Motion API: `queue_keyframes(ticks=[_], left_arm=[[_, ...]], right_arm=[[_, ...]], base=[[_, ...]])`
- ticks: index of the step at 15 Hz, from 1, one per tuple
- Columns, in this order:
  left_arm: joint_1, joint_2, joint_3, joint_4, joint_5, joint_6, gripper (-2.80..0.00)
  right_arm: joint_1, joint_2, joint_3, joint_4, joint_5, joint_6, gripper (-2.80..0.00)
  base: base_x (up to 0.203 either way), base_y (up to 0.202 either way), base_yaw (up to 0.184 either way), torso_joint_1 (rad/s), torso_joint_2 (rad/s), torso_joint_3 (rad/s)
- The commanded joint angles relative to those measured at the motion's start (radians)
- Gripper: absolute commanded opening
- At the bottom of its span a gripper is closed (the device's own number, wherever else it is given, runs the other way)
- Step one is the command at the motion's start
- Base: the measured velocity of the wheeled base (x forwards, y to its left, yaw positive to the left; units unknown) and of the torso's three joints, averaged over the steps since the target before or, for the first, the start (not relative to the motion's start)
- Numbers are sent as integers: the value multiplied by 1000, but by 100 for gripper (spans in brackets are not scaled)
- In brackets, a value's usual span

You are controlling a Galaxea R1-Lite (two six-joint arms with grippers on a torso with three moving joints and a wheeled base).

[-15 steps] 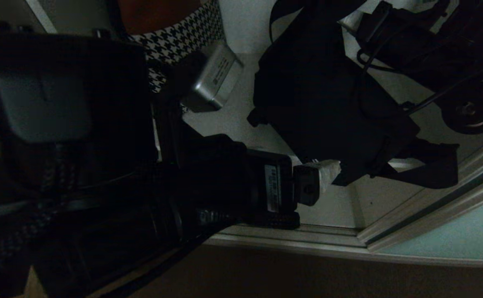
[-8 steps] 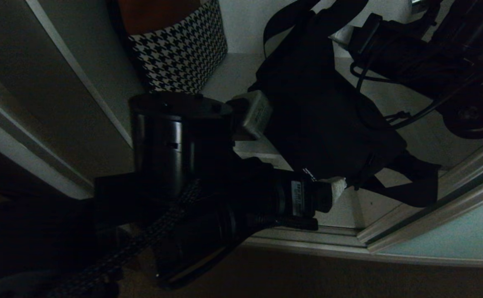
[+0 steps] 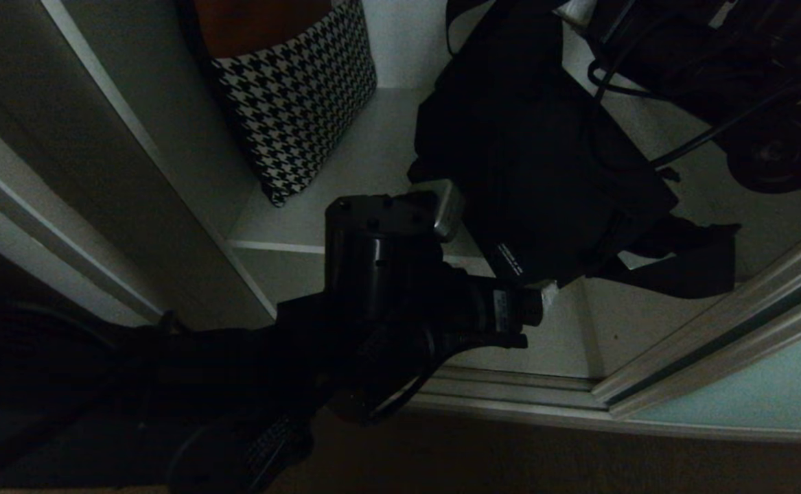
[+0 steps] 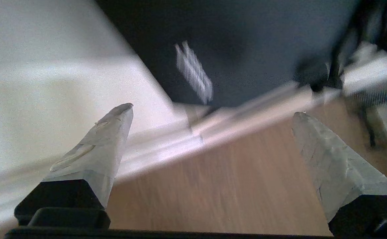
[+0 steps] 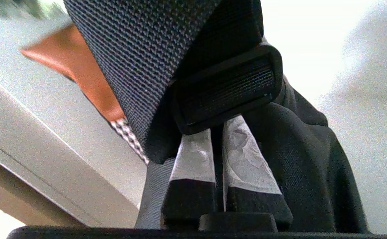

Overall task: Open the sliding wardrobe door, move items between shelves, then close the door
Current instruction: Place the bag on the higher shelf

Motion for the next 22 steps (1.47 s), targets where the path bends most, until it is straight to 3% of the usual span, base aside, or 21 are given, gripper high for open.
queue_keyframes(ticks=[1, 6, 7, 14, 18, 20, 22], left_arm=[[22, 53, -12, -73, 4, 8, 0], [33, -35, -48, -87, 11, 46, 0], [33, -34, -56, -68, 10, 47, -280], [75, 25, -139, -46, -7, 37, -280], [64, 45, -42, -68, -13, 25, -280], [61, -10, -16, -93, -9, 33, -280], [61, -56, -20, -108, 9, 99, -280]], right_arm=[[2, 30, -4, 2, 3, 3, -280], [4, 29, -3, 4, 3, 0, -280], [7, 29, -4, 4, 2, 0, -280], [4, 66, -53, 9, 3, 0, -280], [-21, 86, -122, 70, 12, -6, -280], [-36, 94, -121, 44, 6, -6, -280], [-50, 91, -120, 16, 5, -3, -280]], base=[[0, 0, 0, 0, 0, 0], [0, 0, 0, 0, 0, 0], [0, 0, 0, 0, 0, 0], [0, 0, 0, 0, 0, 0], [0, 0, 0, 0, 0, 0], [0, 0, 0, 0, 0, 0], [0, 0, 0, 0, 0, 0]])
